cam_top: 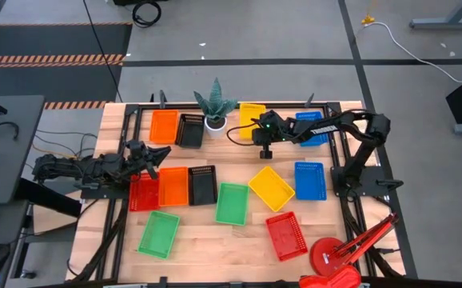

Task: Stack baskets by color
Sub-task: Adjust the top yellow bin, then move the top blue bin to the top center of the table

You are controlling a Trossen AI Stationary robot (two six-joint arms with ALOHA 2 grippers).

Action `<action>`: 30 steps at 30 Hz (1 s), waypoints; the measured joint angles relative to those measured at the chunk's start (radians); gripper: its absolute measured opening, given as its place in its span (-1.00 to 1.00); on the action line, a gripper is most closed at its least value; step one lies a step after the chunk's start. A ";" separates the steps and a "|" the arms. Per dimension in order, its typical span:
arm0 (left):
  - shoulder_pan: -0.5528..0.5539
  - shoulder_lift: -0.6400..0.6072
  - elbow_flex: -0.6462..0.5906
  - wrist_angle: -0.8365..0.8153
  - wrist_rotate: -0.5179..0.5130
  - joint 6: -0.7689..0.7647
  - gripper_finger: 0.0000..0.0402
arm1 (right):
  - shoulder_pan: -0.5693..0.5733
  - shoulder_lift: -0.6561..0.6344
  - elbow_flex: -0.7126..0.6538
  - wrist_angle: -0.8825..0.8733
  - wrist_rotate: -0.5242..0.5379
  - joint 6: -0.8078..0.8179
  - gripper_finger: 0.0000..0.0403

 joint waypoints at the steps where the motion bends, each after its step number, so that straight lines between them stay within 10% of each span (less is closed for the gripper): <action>1: 0.000 0.000 0.000 0.000 0.000 0.000 -0.81 | -0.002 0.004 0.000 0.006 -0.004 0.000 -0.97; 23: 0.000 0.000 0.000 0.000 0.000 0.000 -0.82 | 0.006 -0.009 0.000 0.046 0.011 0.065 -0.47; 30: 0.000 0.000 0.000 0.000 -0.001 0.000 -0.85 | 0.048 -0.144 0.001 -0.085 0.223 0.247 -0.44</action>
